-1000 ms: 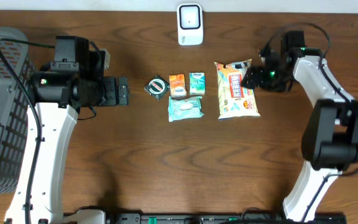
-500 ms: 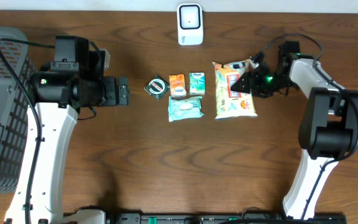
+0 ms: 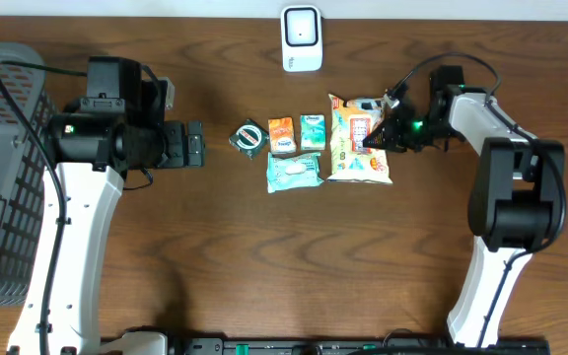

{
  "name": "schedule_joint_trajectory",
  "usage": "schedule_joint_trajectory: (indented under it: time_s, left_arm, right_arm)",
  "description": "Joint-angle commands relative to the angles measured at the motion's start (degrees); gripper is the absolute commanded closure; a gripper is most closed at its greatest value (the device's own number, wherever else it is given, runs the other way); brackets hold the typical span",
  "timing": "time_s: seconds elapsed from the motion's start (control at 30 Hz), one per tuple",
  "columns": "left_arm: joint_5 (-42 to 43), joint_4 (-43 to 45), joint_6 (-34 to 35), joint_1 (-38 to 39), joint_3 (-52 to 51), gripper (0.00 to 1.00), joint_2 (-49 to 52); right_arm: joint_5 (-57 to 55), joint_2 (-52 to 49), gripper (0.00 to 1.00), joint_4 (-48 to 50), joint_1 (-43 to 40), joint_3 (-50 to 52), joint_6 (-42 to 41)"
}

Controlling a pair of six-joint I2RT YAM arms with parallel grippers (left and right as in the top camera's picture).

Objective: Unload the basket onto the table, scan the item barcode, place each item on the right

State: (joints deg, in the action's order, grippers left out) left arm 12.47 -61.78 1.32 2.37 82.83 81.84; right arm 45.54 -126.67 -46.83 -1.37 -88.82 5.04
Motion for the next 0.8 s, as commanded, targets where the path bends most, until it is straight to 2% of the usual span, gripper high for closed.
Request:
schedule_joint_trajectory:
  time_s: [0.0,0.13,0.27,0.4,0.5,0.57,0.6,0.67,0.77]
  left_arm:
    - [-0.57,-0.33,0.02,0.17,-0.26,0.02,0.15]
    - [-0.57,-0.33,0.02,0.17,-0.26,0.02,0.15]
    - [-0.55,-0.33,0.02,0.17,-0.26,0.03,0.15]
    - [-0.55,-0.33,0.02,0.17,-0.26,0.02,0.15]
    - [-0.55,-0.33,0.02,0.17,-0.26,0.02,0.15]
    - [-0.57,-0.33,0.02,0.17,-0.26,0.02,0.15]
    - [-0.55,-0.33,0.02,0.17,-0.26,0.02,0.15]
    - [-0.55,-0.33,0.02,0.17,-0.26,0.02,0.15]
    - [-0.57,-0.33,0.02,0.17,-0.26,0.02,0.15]
  right_arm:
    - [-9.44,8.70,0.99,0.24,-0.15,-1.09,-1.07]
    - [-23.45,16.68,0.99,-1.18,2.27,-1.07,-1.60]
    - [-29.97,21.70,0.99,-1.88,4.92,-1.07,-1.73]
    - [-40.85,22.62,0.99,-3.23,7.78,-1.07,-5.95]
    - [-42.77,21.79,0.98,-3.50,9.38,-0.55,-7.21]
    - [-42.40,20.98,0.83,-3.52,10.01,-0.22,-7.82]
    - [-42.42,20.41,0.66,-3.61,10.51,-0.20,-7.82]
    - [-43.12,19.58,0.48,-3.58,11.23,-0.20,-8.02]
    - [-45.20,18.43,0.45,-3.76,12.74,-0.20,-9.99]
